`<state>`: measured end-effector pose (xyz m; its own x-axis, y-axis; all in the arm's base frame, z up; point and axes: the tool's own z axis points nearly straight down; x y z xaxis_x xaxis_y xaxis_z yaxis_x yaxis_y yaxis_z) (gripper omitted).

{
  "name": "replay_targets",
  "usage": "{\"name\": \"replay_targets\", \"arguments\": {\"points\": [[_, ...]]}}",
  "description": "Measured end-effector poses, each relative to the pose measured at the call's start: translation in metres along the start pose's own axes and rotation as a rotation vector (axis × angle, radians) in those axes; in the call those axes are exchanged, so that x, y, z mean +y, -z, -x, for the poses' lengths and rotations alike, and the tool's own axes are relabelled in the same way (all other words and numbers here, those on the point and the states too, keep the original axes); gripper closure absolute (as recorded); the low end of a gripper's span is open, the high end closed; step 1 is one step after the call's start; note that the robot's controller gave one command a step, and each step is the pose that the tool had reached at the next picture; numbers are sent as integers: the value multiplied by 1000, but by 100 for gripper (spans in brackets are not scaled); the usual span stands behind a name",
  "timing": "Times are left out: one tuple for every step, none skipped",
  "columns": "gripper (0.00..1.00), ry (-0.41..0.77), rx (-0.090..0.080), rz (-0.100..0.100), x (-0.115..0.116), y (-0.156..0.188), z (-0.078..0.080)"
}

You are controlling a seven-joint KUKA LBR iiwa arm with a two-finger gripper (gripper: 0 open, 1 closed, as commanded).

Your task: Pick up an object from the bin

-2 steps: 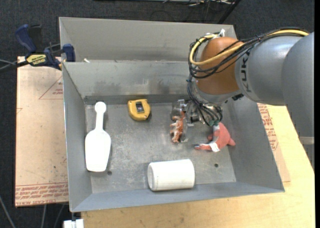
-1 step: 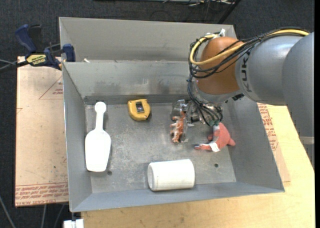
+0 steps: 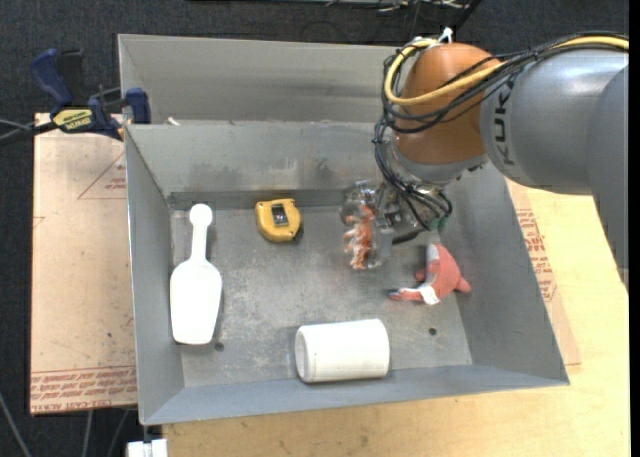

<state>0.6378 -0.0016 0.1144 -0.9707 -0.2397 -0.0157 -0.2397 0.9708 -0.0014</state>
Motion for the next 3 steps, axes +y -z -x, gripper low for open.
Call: {"name": "replay_targets", "arguments": {"points": [[100, 73, -3, 0, 3, 3, 3], [100, 205, -1, 1, 24, -30, -34], [100, 215, 5, 4, 27, -37, -41]]}}
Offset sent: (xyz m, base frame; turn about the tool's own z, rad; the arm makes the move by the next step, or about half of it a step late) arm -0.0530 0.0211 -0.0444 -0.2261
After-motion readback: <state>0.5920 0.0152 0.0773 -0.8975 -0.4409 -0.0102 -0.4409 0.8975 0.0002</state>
